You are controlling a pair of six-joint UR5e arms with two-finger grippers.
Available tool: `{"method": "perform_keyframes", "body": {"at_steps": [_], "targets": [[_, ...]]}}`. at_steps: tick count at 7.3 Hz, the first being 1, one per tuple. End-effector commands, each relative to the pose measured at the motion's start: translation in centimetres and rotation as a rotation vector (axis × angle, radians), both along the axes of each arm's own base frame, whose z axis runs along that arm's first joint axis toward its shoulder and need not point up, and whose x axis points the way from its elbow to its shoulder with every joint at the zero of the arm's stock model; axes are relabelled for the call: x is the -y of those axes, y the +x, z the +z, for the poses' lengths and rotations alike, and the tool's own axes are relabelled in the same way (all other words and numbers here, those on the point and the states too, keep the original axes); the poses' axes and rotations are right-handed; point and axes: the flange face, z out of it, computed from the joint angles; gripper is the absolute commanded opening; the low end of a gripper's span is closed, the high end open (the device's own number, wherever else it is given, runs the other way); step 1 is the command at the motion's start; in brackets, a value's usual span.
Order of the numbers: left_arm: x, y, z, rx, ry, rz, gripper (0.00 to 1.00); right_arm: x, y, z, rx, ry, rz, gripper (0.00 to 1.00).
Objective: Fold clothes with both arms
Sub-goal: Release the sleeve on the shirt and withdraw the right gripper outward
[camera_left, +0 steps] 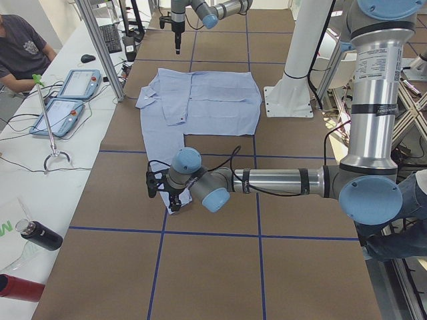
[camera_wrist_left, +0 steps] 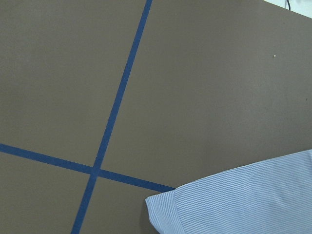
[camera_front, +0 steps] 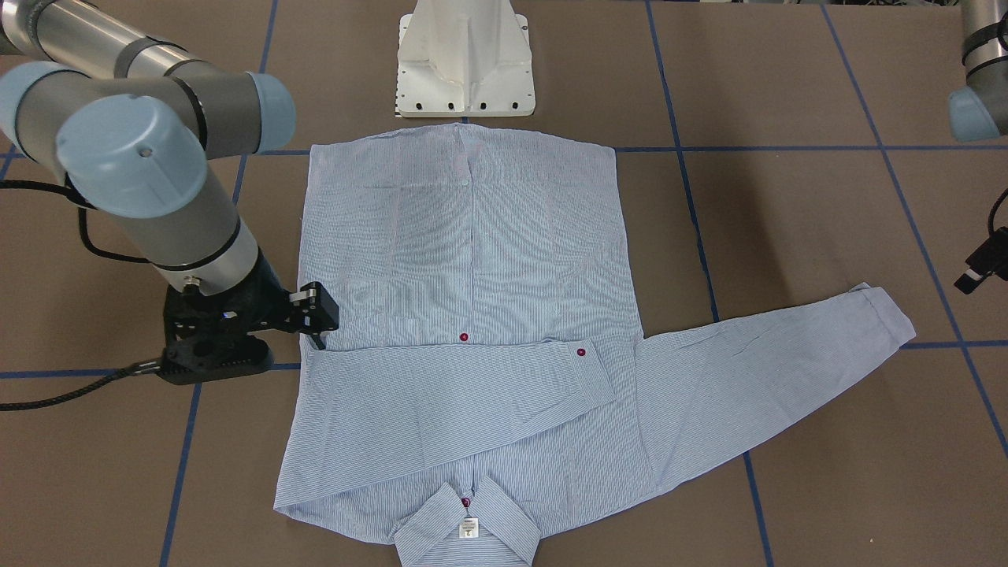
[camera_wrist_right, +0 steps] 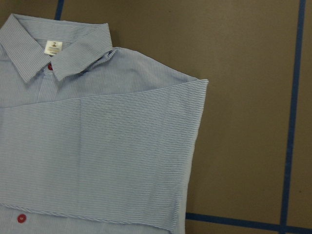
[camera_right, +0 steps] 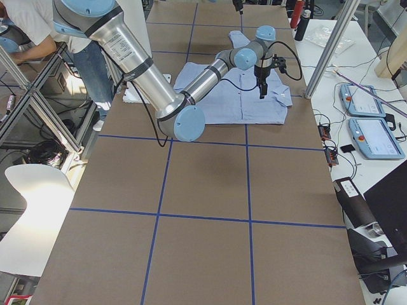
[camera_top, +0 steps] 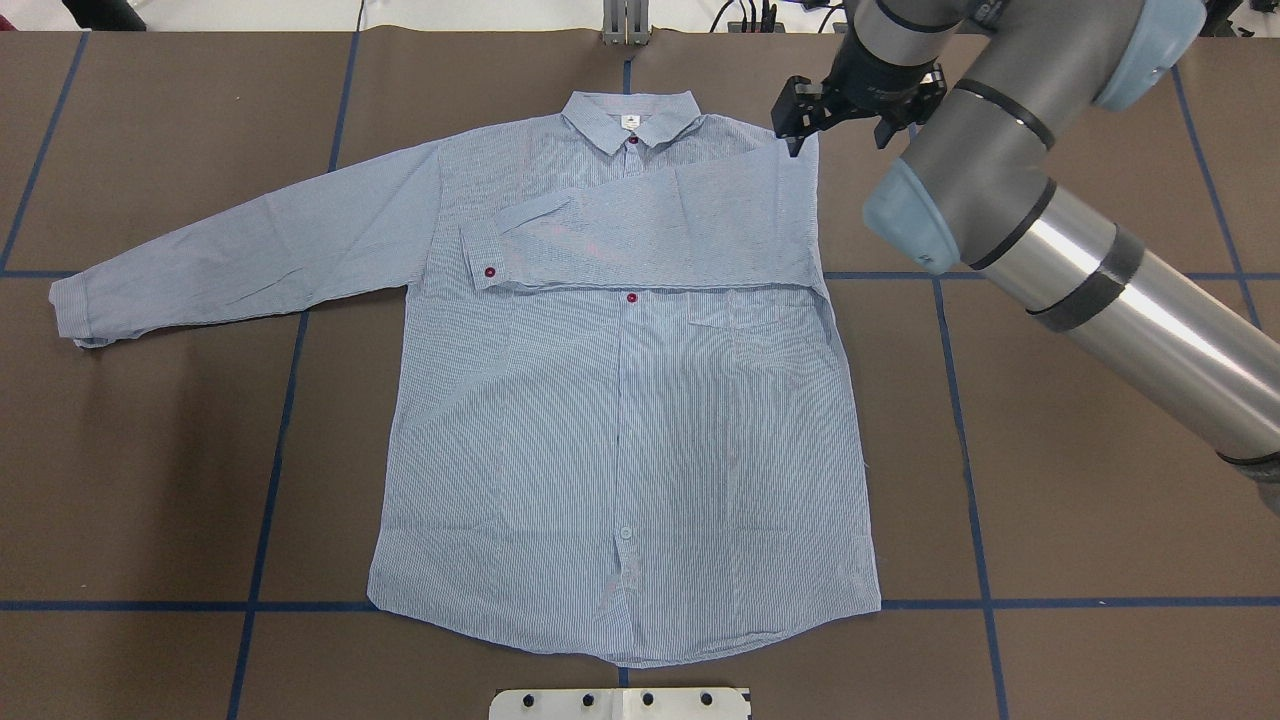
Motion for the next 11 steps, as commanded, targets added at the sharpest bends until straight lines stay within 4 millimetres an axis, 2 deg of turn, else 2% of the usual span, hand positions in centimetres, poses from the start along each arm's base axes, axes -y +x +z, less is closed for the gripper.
{"method": "perform_keyframes", "body": {"at_steps": [1, 2, 3, 4, 6, 8, 11], "targets": [[-0.6, 4.3, 1.6, 0.019, -0.027, -0.057, 0.99, 0.2, 6.1, 4.0, 0.001, -0.001, -0.056, 1.0], [-1.1, 5.2, 4.0, 0.028, -0.009, -0.063, 0.94, -0.3, 7.5, 5.7, 0.002, -0.001, -0.066, 1.0], [-1.7, 5.5, 6.4, 0.015, -0.014, -0.08, 0.92, -0.6, 7.8, 6.2, 0.0, -0.003, -0.066, 1.0], [-2.1, 6.3, 7.1, 0.017, -0.014, -0.09, 0.86, -0.6, 7.8, 6.2, 0.0, -0.003, -0.066, 1.0], [-2.1, 9.3, 6.8, 0.012, -0.036, -0.093, 0.75, -0.6, 7.8, 6.4, -0.002, -0.005, -0.065, 1.0], [-1.5, 9.7, 7.0, 0.016, -0.04, -0.091, 0.67, -0.6, 7.8, 6.4, -0.002, -0.005, -0.065, 1.0], [-1.3, 9.9, 6.7, 0.013, -0.039, -0.091, 0.39, -0.6, 7.7, 6.3, -0.003, -0.003, -0.066, 1.0]]}}
